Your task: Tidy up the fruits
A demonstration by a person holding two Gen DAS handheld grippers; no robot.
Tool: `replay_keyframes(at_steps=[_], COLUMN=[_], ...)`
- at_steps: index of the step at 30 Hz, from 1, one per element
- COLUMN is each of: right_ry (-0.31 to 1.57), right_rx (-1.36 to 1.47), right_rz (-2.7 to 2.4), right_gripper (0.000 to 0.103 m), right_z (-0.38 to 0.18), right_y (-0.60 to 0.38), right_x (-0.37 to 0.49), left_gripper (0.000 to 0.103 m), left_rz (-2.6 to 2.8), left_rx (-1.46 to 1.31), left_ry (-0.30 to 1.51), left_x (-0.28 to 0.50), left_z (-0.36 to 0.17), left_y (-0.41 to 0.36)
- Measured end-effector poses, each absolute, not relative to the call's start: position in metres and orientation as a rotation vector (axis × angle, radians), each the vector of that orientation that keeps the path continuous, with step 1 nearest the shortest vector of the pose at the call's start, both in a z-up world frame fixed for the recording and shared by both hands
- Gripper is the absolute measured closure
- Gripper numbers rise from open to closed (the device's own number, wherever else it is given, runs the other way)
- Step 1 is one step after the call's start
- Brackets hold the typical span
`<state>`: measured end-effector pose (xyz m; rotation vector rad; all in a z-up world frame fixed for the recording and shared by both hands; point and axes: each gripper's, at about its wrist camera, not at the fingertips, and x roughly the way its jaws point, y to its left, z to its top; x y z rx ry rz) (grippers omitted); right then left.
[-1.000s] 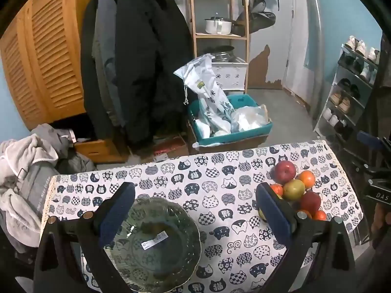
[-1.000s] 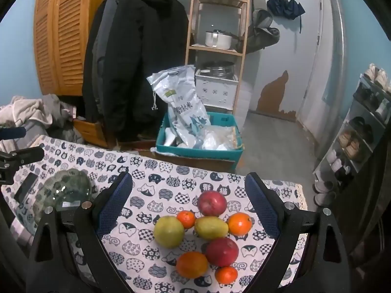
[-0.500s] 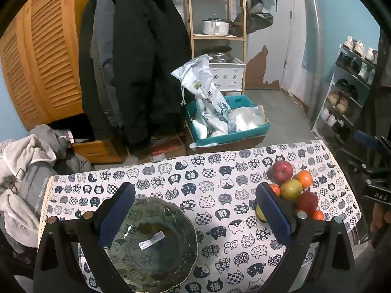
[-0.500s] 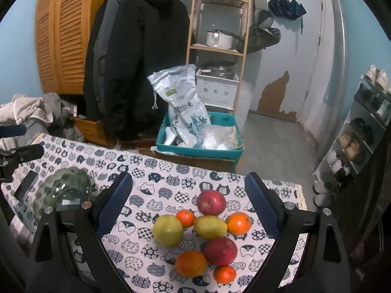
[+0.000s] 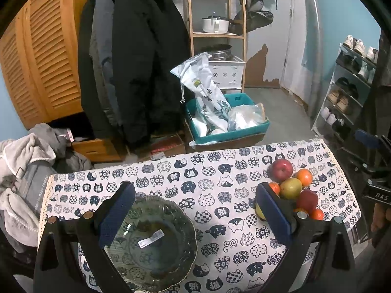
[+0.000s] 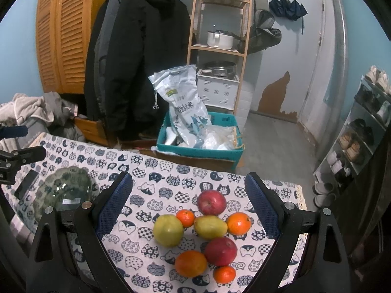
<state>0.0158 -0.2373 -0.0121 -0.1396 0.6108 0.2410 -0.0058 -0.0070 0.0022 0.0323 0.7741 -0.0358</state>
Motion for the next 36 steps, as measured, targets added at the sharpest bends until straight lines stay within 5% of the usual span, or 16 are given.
replay_keyframes(at_steps=[36], right_ry=[0.616], right_rx=[-0.141], right_rz=[0.239], right_gripper=[0.011], right_z=[-0.0132], right_y=[-0.2384], right_x=[0.0175], left_gripper=[0.003], left_rz=[-0.053], left_rx=[0.043], left_ry=[0.780], left_x=[-0.0037], left_z=[-0.0005], left_y=[-0.0142])
